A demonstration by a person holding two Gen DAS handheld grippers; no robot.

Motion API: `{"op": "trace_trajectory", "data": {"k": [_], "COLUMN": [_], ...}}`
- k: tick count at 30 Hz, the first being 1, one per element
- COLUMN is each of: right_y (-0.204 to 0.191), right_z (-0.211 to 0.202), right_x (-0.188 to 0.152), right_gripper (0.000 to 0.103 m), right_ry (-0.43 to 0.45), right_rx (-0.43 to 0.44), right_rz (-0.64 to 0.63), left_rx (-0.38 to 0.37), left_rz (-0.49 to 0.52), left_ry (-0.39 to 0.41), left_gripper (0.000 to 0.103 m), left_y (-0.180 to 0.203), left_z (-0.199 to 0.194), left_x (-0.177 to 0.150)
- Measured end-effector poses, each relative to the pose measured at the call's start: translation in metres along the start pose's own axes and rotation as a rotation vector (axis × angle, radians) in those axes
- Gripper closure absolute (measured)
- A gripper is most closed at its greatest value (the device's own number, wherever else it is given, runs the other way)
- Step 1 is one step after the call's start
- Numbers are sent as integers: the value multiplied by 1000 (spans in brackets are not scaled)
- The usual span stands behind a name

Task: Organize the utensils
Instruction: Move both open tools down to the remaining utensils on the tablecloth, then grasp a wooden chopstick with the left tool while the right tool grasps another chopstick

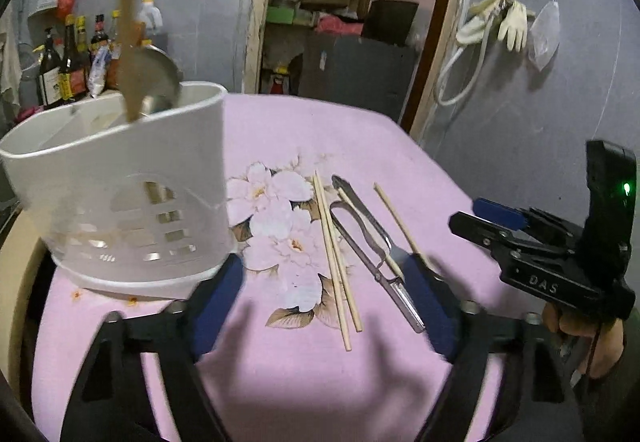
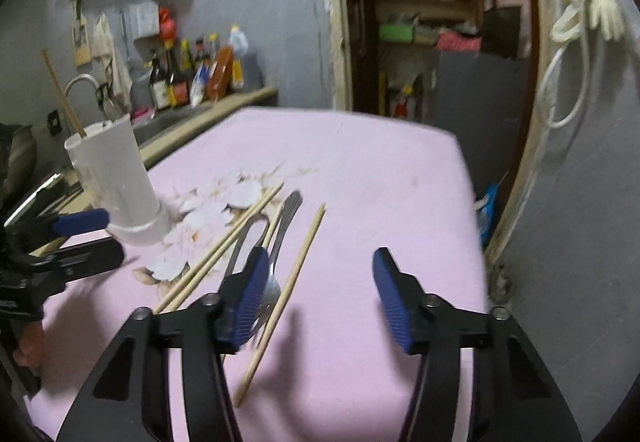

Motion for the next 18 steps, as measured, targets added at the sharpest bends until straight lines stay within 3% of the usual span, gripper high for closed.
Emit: {"op": "trace_trajectory", "data": {"k": [6, 8, 18], "right_y": [0, 0, 8], "right_z": [28, 38, 61], "right_x": [7, 10, 16], "right_gripper": [72, 75, 82], "right_ry": [-95, -124, -213], "right_rx": [44, 54, 44], "right_rz": [-16, -20, -11], "left_rx": [1, 0, 35], "left_rz": [-2, -7, 4], "left_ry": [-103, -143, -220], "left_gripper": [71, 77, 81], "left_y": [-2, -4, -10], "left_z": [32, 45, 77], "left_x": [6, 9, 21]}}
Point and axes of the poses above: each gripper's, at about its wrist camera, not at the fingertips, and z roughly the way its jaws point, y to its right, x to its top, the point moved 2 cm from there along z, roughly the way its jaws point, and after that the axes turned 2 degrees about -z, right-handed, at the moved point
